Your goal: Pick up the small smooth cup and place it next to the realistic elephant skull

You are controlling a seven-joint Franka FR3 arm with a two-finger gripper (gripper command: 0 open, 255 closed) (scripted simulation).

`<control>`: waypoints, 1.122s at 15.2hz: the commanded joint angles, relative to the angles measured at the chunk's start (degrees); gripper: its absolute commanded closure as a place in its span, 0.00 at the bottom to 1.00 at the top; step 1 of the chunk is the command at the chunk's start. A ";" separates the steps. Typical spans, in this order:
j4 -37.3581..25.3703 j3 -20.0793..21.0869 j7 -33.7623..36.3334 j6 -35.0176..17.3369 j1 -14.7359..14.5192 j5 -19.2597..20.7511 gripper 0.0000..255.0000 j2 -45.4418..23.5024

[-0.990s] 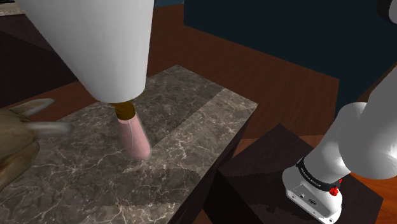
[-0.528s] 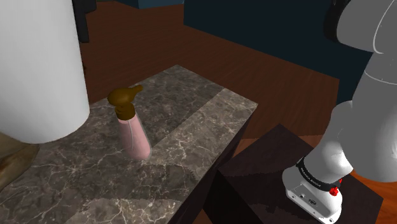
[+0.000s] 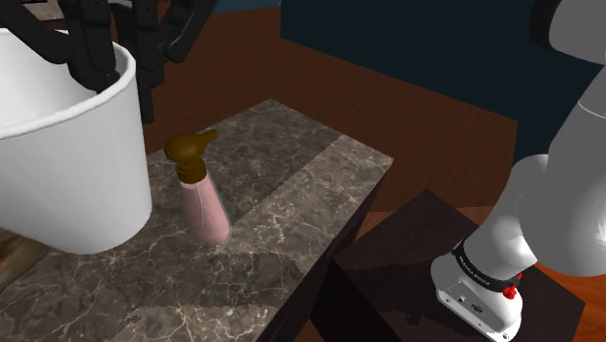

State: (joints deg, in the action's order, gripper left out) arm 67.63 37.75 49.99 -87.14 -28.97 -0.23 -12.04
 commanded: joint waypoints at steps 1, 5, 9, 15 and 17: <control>3.06 -0.11 -0.57 -2.10 0.73 -0.84 1.00 1.16; 8.73 -0.35 -1.70 -5.94 1.90 -2.34 1.00 3.27; 13.71 -0.57 -2.70 -9.51 2.67 -3.50 1.00 4.90; 20.23 -0.83 -3.95 -14.54 3.36 -4.76 1.00 6.61; 22.20 -0.89 -4.31 -16.16 3.51 -5.07 1.00 7.01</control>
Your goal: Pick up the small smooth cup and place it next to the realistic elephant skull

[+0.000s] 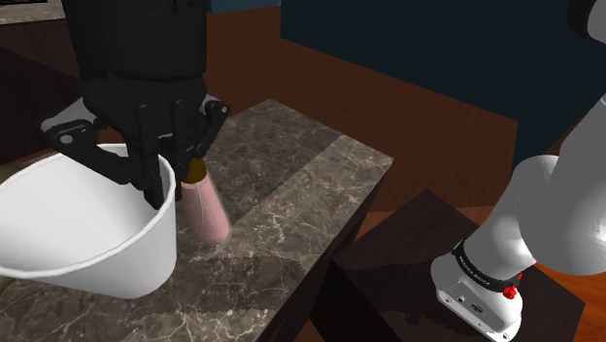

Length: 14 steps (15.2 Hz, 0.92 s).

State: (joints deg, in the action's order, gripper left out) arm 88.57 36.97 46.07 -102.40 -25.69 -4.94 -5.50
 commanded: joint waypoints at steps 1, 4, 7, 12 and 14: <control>2.20 -0.13 -0.56 -1.69 0.28 -0.49 1.00 0.65; 4.93 -0.19 -1.01 -4.05 0.42 -0.84 1.00 1.05; 7.49 -0.23 -1.41 -6.38 0.50 -1.09 1.00 1.30; 11.40 -0.25 -1.93 -10.21 0.55 -1.31 1.00 1.37; 12.86 -0.25 -2.09 -11.72 0.55 -1.33 1.00 1.29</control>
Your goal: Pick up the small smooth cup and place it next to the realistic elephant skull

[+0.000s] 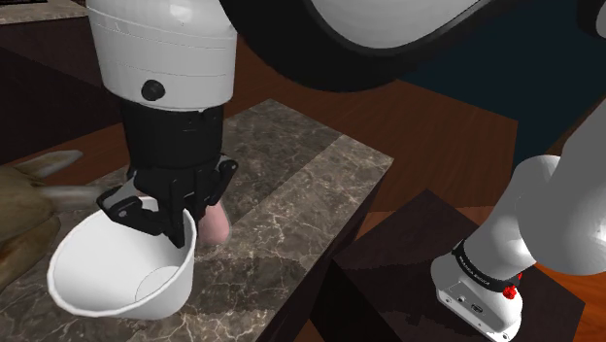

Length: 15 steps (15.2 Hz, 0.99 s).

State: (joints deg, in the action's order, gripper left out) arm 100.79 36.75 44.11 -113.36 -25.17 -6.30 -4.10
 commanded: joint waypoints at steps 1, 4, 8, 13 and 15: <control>1.34 -0.03 -0.21 -1.52 0.02 0.03 1.00 -0.17; 3.37 -0.02 -0.38 -3.77 -0.03 0.11 1.00 -0.45; 5.87 -0.02 -0.52 -6.74 -0.13 0.34 1.00 -1.03; 8.69 -0.03 -0.54 -10.43 -0.31 0.86 1.00 -2.08; 9.73 -0.05 -0.49 -11.90 -0.41 1.14 1.00 -2.60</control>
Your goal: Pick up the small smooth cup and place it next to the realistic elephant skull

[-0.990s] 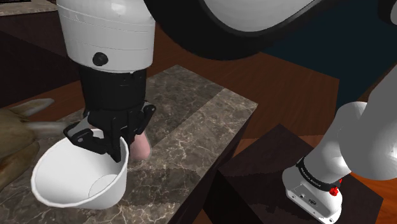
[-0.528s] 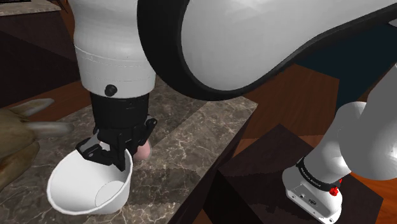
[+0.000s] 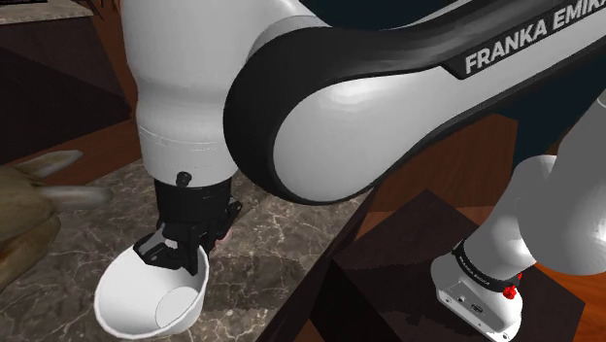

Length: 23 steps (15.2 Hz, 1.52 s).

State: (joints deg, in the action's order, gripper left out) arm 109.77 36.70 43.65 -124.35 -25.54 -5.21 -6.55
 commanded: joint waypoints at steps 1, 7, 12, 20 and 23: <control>1.24 -0.02 0.00 -1.64 -0.08 0.21 1.00 -0.42; 3.97 -0.20 0.35 -5.99 -0.47 1.39 1.00 -2.37; 5.90 -0.51 0.85 -9.56 -0.90 2.67 1.00 -4.32; 7.63 -1.08 1.59 -13.35 -1.53 4.36 1.00 -6.75; 7.63 -1.08 1.59 -13.35 -1.54 4.36 1.00 -6.75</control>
State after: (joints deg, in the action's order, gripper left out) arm 117.40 35.62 45.24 -137.68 -27.08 -0.86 -13.30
